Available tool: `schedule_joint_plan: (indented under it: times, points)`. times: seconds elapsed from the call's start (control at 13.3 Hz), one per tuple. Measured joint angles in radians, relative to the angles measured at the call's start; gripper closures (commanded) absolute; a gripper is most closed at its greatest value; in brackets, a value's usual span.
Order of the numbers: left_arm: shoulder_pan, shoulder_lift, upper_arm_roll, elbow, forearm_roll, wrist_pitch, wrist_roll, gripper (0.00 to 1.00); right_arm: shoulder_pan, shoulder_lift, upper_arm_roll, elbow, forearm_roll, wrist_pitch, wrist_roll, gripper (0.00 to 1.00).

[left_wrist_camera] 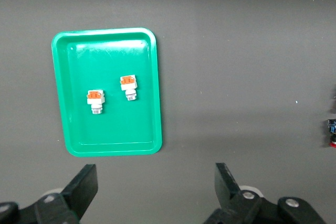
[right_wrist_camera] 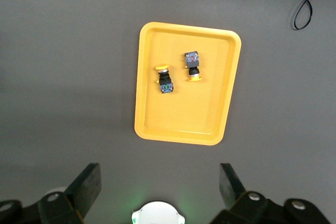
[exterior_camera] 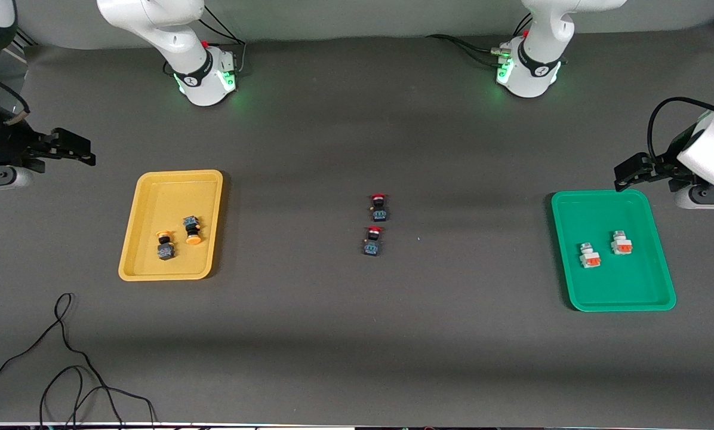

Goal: Place green and yellow buttons in trays

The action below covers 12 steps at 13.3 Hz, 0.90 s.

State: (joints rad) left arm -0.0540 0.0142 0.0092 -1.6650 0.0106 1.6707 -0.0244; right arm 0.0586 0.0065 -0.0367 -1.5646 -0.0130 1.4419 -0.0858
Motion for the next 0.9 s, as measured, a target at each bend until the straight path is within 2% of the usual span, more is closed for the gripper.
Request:
schedule_joint_plan:
  times: [0.9]
  points:
    - [0.0,0.0,0.0,0.0,0.0,-0.008,0.0,0.01,-0.003,-0.007,0.023,-0.032,0.0,0.048,0.012,0.0]
